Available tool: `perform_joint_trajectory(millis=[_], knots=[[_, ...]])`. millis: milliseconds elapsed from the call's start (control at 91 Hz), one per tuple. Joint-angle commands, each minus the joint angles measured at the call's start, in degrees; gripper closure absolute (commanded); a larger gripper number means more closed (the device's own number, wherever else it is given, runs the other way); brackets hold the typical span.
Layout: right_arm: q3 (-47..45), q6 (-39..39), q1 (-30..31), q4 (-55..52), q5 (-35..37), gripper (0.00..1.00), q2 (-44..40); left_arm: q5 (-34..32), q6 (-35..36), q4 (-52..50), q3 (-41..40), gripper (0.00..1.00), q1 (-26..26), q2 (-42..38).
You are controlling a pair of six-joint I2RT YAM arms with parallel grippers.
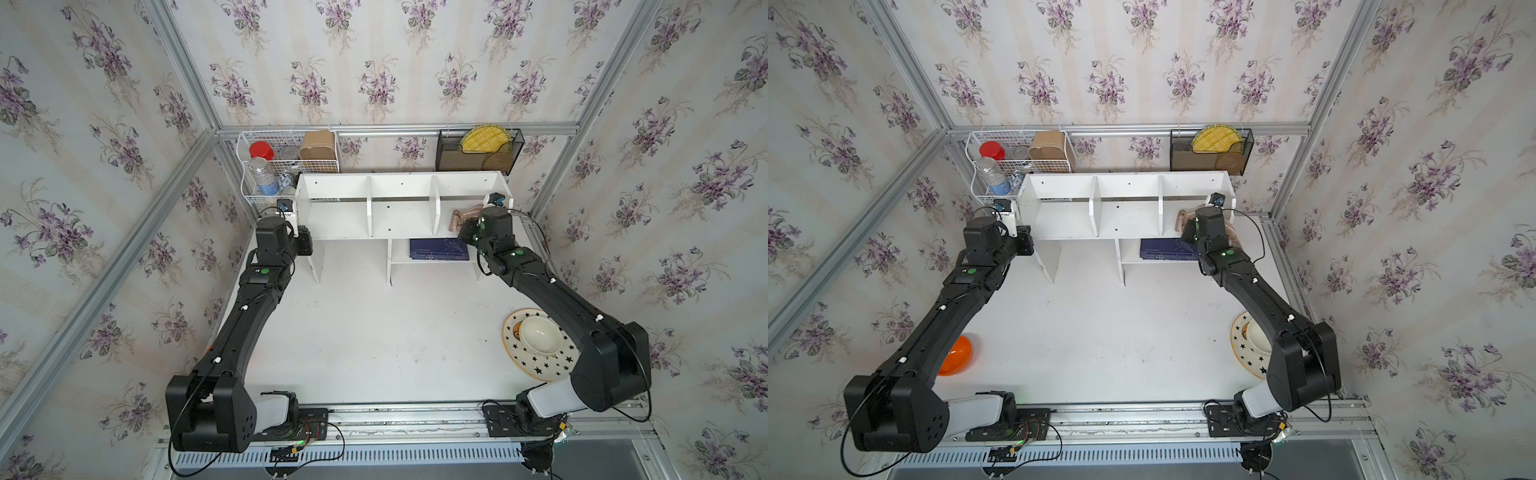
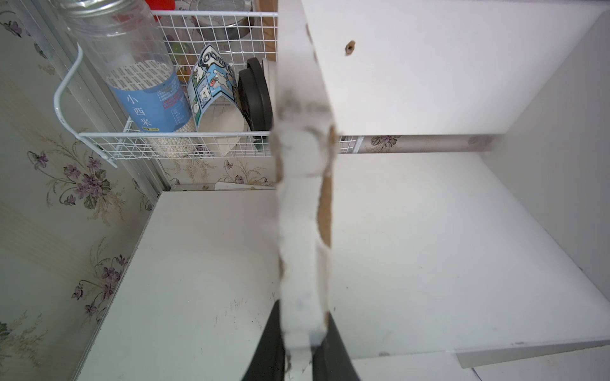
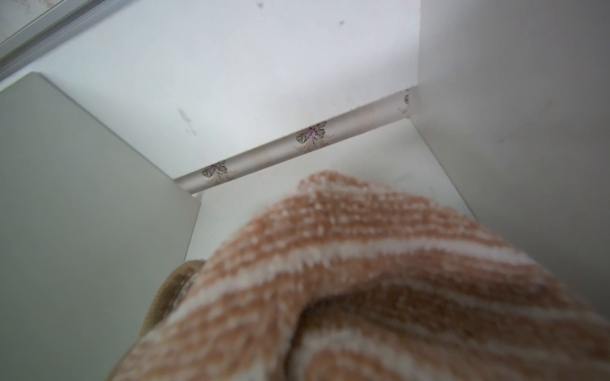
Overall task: Wipe the bookshelf clean with a cloth
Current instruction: Wipe the dust from the shelf.
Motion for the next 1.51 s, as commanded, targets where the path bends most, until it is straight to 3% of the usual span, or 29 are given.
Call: perform_joint_trajectory(millis=[0,132,374,615,846,1044,1231,1374,1495], knots=[[1.2,0.3,1.5,-4.1,-3.2,1.0,1.4,5.9,-1.1,-4.4,0.1,1.0,-0.3,0.2],[8.5,-0.3,2.3,-5.0,-4.6,1.0,7.2,6.4,-1.1,-4.3,0.1,1.0,-0.4,-0.1],[20.8,-3.2,0.1,-9.0,1.8,1.0,15.0,6.8,-1.2,-4.3,0.1,1.0,-0.4,0.0],[12.3,-5.1,-2.7,-8.9,2.1,1.0,8.1,6.5,-1.2,-4.4,0.1,1.0,-0.4,-0.3],[3.2,-4.2,2.4,-7.2,1.3,1.0,1.7,6.5,-1.2,-4.5,0.1,1.0,-0.3,-0.3],[15.8,-3.7,2.7,-10.1,-2.3,1.0,9.5,6.9,-1.2,-4.3,0.0,1.0,-0.3,-0.4],[26.7,-3.3,0.8,-13.1,-0.6,1.0,16.4,7.3,-1.4,-4.2,0.1,1.0,-0.4,0.0],[24.4,-4.5,-1.0,-13.8,2.0,1.0,15.0,6.9,-1.4,-4.5,0.2,1.0,-0.4,0.1],[17.1,-4.9,-1.0,-12.4,0.2,1.0,9.9,5.8,-1.3,-4.9,0.4,1.0,-0.4,0.0]])
